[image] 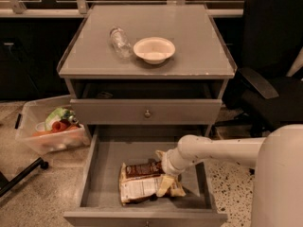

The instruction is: Pick brown chip bag from middle drawer and place on counter

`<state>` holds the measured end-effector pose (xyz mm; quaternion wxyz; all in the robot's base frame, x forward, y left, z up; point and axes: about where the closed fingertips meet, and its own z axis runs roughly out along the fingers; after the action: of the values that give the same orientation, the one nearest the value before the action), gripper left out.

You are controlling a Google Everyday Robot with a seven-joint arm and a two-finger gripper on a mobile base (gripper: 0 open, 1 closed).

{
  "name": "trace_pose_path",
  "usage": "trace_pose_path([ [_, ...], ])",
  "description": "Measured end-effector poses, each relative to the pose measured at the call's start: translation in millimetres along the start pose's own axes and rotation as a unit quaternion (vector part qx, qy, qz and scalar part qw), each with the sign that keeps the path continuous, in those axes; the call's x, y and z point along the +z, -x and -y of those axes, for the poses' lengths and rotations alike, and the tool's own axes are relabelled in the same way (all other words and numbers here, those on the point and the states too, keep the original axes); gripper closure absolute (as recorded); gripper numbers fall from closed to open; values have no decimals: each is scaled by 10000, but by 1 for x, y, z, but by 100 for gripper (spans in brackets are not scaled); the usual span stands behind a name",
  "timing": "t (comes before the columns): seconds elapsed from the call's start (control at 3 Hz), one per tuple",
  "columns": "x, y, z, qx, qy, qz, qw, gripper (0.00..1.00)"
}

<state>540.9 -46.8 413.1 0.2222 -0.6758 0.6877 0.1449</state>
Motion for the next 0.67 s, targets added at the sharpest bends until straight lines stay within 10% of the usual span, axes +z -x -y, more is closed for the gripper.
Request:
trace_pose_path([
  [0.67,58,-21,-4,166,72,-209,9996,0],
])
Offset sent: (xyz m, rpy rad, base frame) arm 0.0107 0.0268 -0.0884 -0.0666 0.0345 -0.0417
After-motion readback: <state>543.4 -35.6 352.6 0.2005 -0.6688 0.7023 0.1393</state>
